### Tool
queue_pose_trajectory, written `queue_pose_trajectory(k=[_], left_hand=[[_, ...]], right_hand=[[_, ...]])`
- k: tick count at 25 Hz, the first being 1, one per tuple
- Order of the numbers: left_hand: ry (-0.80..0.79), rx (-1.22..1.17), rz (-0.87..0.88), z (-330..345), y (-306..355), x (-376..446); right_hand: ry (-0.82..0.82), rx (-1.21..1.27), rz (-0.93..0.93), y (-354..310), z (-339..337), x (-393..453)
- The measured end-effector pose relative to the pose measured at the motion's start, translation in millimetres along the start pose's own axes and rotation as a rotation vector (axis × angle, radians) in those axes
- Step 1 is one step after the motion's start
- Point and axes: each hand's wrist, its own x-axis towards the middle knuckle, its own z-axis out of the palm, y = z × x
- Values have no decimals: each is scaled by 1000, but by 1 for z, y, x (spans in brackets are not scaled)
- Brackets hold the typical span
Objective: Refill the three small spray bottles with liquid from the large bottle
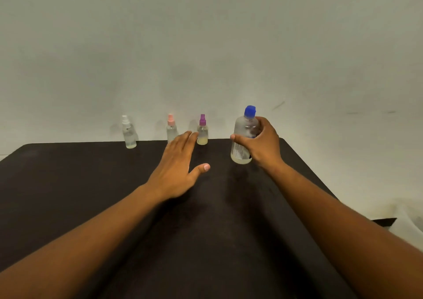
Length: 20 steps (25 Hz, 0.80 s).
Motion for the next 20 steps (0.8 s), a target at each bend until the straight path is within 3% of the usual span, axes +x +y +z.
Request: queue_pose_trajectory(k=[9, 20], left_hand=[[53, 74, 29, 29, -36, 41], [48, 87, -3, 38, -53, 43]], right_hand=[[24, -117, 14, 36, 28, 83], [35, -88, 55, 51, 41, 91]])
